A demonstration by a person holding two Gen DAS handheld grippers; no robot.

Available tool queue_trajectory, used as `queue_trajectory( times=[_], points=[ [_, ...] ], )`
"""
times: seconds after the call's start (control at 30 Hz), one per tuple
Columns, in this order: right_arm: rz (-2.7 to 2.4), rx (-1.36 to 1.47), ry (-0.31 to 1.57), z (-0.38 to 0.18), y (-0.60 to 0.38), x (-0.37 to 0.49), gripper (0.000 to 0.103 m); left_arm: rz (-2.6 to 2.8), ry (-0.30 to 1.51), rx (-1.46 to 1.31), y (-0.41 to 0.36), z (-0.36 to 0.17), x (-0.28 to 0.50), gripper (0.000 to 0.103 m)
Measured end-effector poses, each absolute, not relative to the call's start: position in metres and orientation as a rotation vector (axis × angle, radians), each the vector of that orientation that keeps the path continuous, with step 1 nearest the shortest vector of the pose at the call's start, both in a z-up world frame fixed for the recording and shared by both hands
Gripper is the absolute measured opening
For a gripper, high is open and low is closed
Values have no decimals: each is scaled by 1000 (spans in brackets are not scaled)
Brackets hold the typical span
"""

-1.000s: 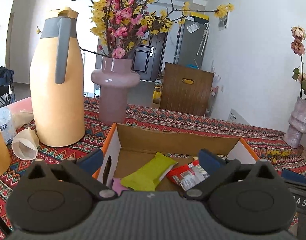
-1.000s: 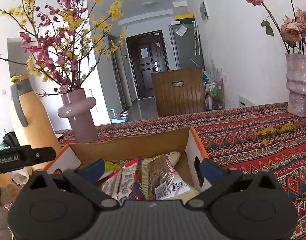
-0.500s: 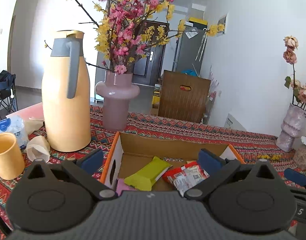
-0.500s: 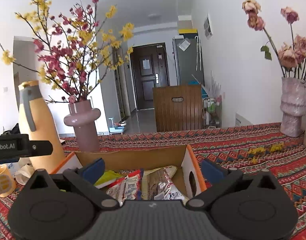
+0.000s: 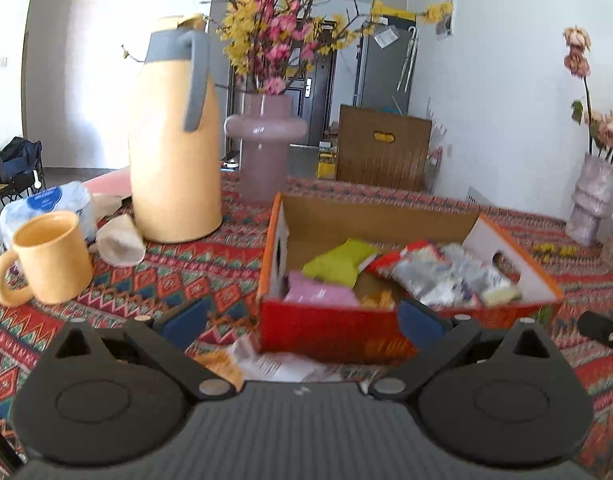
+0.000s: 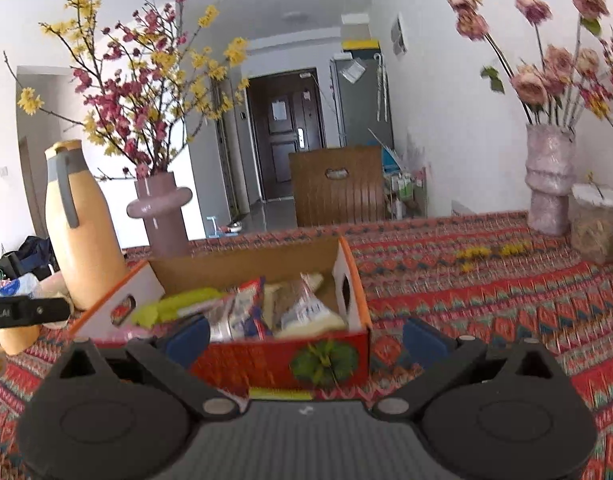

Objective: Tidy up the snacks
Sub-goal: 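Move both tools back to the snack pile in front of the box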

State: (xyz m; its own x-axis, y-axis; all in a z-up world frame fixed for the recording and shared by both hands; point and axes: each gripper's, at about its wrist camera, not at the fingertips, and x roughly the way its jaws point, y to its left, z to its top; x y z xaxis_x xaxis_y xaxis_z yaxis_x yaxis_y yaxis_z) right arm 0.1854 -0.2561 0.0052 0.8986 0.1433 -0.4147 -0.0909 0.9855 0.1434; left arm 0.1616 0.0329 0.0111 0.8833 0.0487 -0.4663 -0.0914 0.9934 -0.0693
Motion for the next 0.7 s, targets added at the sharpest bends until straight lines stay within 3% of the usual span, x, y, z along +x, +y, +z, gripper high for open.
queue_trajectory(
  times=[0.3,0.7],
  points=[
    [110,194,511,-36,-268,182,103,103,479,-55,46,-33,151,103],
    [87,236,502,-47,-273,185,103,86,474,-73,48,-36,150,103]
  ],
)
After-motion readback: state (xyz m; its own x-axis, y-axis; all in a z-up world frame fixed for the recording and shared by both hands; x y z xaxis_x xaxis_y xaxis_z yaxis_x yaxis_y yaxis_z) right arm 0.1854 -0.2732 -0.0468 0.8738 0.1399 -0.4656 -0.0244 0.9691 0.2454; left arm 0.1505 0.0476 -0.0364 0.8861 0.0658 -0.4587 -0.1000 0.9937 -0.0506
